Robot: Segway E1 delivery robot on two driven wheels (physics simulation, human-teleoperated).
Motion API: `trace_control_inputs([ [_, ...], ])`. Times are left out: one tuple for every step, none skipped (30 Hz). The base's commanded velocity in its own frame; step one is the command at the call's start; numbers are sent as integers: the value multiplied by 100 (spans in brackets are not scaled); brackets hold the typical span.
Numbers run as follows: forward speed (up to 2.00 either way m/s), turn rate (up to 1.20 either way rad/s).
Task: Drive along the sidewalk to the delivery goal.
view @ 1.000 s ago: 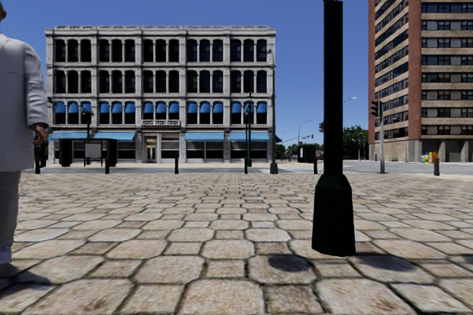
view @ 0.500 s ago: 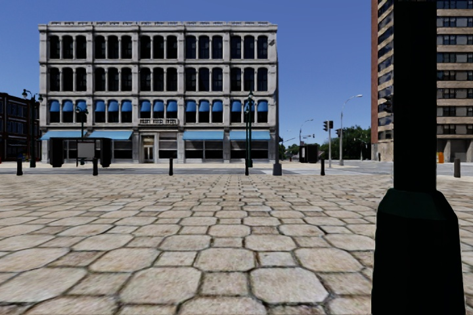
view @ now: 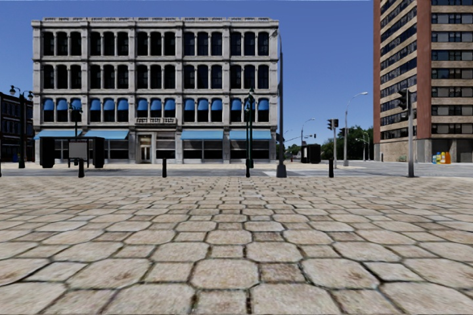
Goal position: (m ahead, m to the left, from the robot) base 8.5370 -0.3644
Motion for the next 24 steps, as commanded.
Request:
trace_control_inputs([
  [200,0],
  [200,0],
  [200,0],
  [200,0],
  [200,0],
  [200,0],
  [200,0],
  [200,0],
  [200,0],
  [200,0],
  [200,0],
  [200,0],
  [200,0],
  [200,0],
  [200,0],
  [200,0],
  [200,0],
  [200,0],
  [200,0],
  [200,0],
  [200,0],
  [200,0],
  [200,0],
  [200,0],
])
